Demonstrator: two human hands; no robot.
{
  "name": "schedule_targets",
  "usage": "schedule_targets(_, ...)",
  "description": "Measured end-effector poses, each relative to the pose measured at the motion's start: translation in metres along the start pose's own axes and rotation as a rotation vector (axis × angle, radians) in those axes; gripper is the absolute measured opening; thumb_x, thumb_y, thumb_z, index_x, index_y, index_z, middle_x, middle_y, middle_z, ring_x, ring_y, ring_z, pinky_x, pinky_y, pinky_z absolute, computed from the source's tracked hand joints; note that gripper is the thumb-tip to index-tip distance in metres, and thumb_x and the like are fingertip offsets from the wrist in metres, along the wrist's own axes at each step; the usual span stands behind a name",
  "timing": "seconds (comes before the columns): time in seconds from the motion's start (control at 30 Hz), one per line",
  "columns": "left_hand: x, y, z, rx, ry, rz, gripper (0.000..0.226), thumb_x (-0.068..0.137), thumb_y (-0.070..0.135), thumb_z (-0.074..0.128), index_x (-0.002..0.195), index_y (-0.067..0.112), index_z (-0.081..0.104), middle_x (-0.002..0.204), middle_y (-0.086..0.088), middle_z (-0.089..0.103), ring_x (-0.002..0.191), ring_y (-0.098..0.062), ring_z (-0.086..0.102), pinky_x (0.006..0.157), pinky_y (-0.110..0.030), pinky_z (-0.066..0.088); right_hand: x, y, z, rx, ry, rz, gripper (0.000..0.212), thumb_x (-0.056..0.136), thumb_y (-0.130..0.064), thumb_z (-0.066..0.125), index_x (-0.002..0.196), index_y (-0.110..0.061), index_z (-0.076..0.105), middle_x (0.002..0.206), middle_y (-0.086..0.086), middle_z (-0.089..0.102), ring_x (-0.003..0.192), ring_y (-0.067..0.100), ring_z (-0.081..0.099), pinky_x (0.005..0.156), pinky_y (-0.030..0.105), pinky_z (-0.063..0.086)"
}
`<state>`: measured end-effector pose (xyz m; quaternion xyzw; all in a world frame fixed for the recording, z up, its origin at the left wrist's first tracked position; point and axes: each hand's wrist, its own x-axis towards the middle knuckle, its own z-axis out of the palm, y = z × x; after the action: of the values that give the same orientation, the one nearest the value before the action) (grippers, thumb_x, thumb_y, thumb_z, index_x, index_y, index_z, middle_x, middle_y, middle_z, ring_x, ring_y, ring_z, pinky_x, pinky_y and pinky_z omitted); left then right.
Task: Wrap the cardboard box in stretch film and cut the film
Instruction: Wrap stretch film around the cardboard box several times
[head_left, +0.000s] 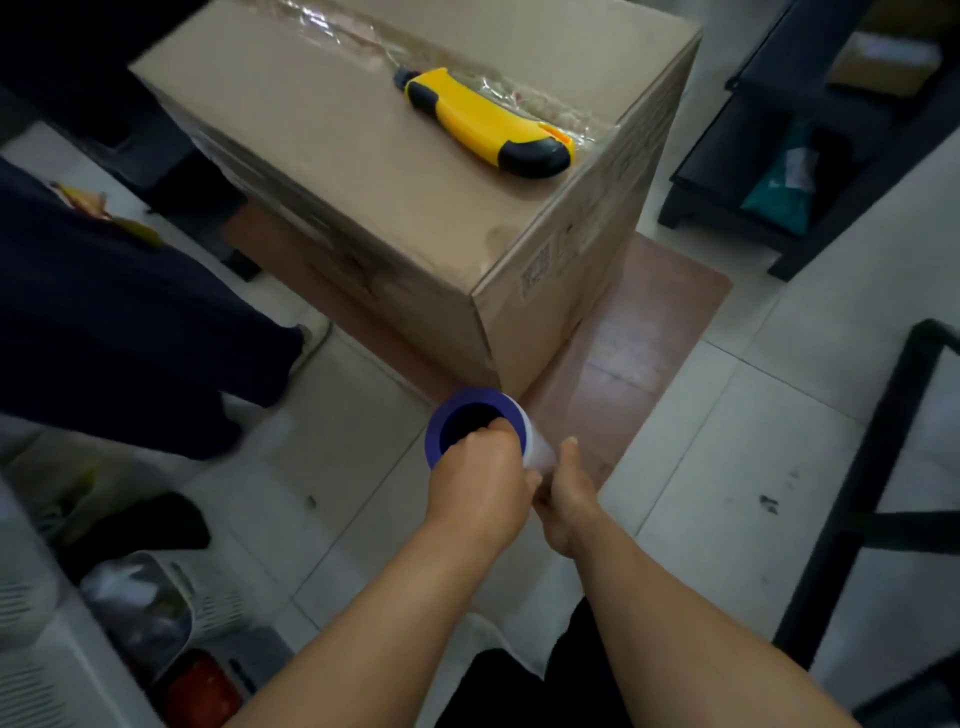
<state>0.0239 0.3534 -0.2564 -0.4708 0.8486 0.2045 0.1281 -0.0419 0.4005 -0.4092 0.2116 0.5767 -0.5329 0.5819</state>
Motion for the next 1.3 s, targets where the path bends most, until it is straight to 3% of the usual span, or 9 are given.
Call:
schedule_targets(0.23, 0.008, -0.018, -0.010, 0.044, -0.015, 0.029, 0.034, 0.089, 0.035, 0.061, 0.108, 0.009, 0.051, 0.105, -0.008, 0.064, 0.094, -0.025, 0.062, 0.067, -0.027, 0.040, 0.000, 0.013, 0.019, 0.059, -0.048, -0.013, 0.069, 0.100, -0.054, 0.020, 0.139, -0.003, 0.047, 0.133, 0.018, 0.059, 0.116, 0.025, 0.058, 0.105, 0.037, 0.043)
schedule_targets(0.4, 0.016, -0.030, -0.016, 0.094, -0.035, 0.013, 0.033, 0.087, 0.036, 0.061, 0.105, 0.009, 0.052, 0.104, -0.010, 0.064, 0.094, -0.028, 0.061, 0.073, -0.032, 0.046, 0.009, 0.022, 0.033, 0.073, -0.059, -0.001, 0.072, 0.100, -0.056, 0.018, 0.139, -0.004, 0.048, 0.106, 0.011, 0.062, 0.088, 0.017, 0.057, 0.089, 0.031, 0.045)
schedule_targets(0.53, 0.020, -0.036, -0.018, 0.069, -0.058, 0.016, 0.032, 0.087, 0.036, 0.061, 0.102, 0.010, 0.052, 0.100, -0.009, 0.064, 0.090, -0.027, 0.062, 0.074, -0.035, 0.051, 0.012, 0.024, 0.039, 0.088, -0.041, 0.003, 0.067, 0.101, -0.053, 0.019, 0.139, -0.005, 0.048, 0.132, 0.017, 0.059, 0.114, 0.026, 0.057, 0.105, 0.037, 0.042)
schedule_targets(0.63, 0.021, -0.041, -0.019, 0.088, -0.071, 0.081, 0.032, 0.088, 0.038, 0.060, 0.103, 0.010, 0.052, 0.100, -0.007, 0.063, 0.089, -0.023, 0.062, 0.068, -0.029, 0.045, 0.010, 0.024, 0.046, 0.114, -0.034, -0.002, 0.066, 0.101, -0.052, 0.019, 0.138, -0.007, 0.050, 0.135, 0.017, 0.057, 0.123, 0.027, 0.054, 0.109, 0.038, 0.040)
schedule_targets(0.87, 0.035, -0.069, -0.031, 0.143, -0.106, 0.220, 0.037, 0.089, 0.042, 0.057, 0.111, 0.011, 0.052, 0.106, -0.006, 0.063, 0.094, -0.023, 0.062, 0.067, -0.028, 0.041, 0.018, 0.035, 0.075, 0.233, 0.041, -0.046, 0.072, 0.097, -0.060, 0.019, 0.129, -0.009, 0.058, 0.122, 0.014, 0.066, 0.110, 0.024, 0.062, 0.103, 0.038, 0.046)
schedule_targets(0.97, 0.045, -0.089, -0.042, 0.179, -0.111, 0.299, 0.039, 0.090, 0.041, 0.058, 0.114, 0.011, 0.051, 0.108, -0.006, 0.063, 0.095, -0.022, 0.062, 0.066, -0.026, 0.039, 0.016, 0.040, 0.096, 0.314, 0.057, -0.064, 0.072, 0.098, -0.059, 0.018, 0.130, -0.009, 0.057, 0.125, 0.014, 0.064, 0.113, 0.024, 0.061, 0.103, 0.037, 0.045)
schedule_targets(1.13, 0.062, -0.112, -0.057, 0.265, -0.134, 0.430, 0.039, 0.090, 0.040, 0.059, 0.114, 0.010, 0.051, 0.106, -0.008, 0.063, 0.094, -0.023, 0.063, 0.069, -0.029, 0.046, 0.016, 0.046, 0.126, 0.451, 0.085, -0.107, 0.072, 0.098, -0.059, 0.017, 0.135, -0.009, 0.054, 0.131, 0.014, 0.060, 0.118, 0.025, 0.057, 0.109, 0.039, 0.041)
schedule_targets(1.3, 0.077, -0.119, -0.064, 0.366, -0.157, 0.529, 0.039, 0.089, 0.041, 0.059, 0.110, 0.009, 0.053, 0.101, -0.008, 0.065, 0.088, -0.022, 0.064, 0.069, -0.031, 0.050, 0.025, 0.050, 0.143, 0.522, 0.138, -0.113, 0.071, 0.097, -0.061, 0.021, 0.131, -0.010, 0.057, 0.125, 0.014, 0.065, 0.110, 0.024, 0.062, 0.100, 0.037, 0.048)
